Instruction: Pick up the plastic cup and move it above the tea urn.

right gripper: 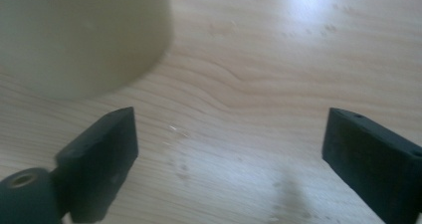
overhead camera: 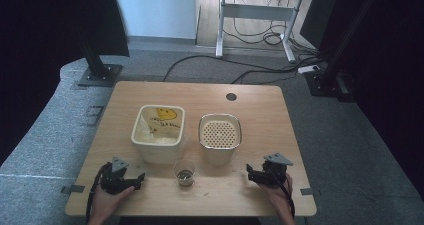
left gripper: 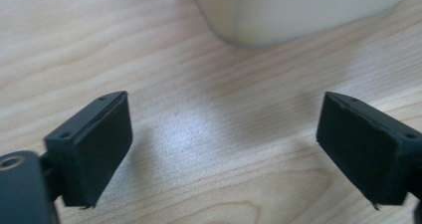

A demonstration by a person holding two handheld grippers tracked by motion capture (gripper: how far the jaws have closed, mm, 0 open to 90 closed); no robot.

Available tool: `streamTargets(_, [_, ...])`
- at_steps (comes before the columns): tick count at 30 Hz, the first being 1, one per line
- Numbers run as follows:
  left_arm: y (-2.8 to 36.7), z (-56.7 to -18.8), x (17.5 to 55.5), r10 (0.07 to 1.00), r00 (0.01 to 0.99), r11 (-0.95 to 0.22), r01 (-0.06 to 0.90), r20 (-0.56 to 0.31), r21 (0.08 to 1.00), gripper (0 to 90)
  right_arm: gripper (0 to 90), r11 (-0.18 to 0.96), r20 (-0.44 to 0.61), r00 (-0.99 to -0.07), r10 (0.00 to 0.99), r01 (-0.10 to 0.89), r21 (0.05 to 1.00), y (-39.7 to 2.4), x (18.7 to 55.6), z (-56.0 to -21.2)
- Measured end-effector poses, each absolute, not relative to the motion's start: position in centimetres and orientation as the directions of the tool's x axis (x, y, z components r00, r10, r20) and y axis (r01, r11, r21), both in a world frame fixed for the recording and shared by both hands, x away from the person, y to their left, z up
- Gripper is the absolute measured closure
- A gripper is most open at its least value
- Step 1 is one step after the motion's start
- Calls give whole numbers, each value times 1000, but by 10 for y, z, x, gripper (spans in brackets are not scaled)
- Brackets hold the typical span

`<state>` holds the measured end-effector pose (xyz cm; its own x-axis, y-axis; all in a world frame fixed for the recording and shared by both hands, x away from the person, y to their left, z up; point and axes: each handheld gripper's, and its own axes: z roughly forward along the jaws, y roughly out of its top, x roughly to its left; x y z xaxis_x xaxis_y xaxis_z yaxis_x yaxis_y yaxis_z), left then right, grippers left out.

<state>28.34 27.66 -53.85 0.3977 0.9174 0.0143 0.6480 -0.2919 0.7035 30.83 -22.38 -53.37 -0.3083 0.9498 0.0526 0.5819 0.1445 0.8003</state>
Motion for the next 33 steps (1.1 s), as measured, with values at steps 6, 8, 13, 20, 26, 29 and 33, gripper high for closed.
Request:
streamTargets(6, [279,-535,279,921,390,-277,630,13,726,134,133,146,79,-375,924,533,833,-214,301,-528])
streamTargets(8, [280,-534,279,921,390,-273,630,7,727,142,137,148,92,-404,910,524,839,-207,299,-526])
streamTargets(13, [281,-532,277,922,388,-253,635,-18,730,148,171,156,102,-488,867,460,874,-183,286,-515])
streamTargets(20, [282,-532,276,917,399,-260,644,-26,720,158,214,177,156,-647,747,419,890,-136,276,-509])
streamTargets(26, [283,-531,274,919,393,-250,647,-34,721,157,225,226,165,-729,665,407,885,-98,273,-512])
streamTargets(29, [283,-532,274,919,391,-248,652,-38,717,157,223,260,156,-755,637,400,879,-82,272,-516])
streamTargets(33, [280,-533,274,916,399,-257,654,-36,711,157,217,285,142,-778,612,385,878,-60,274,-522])
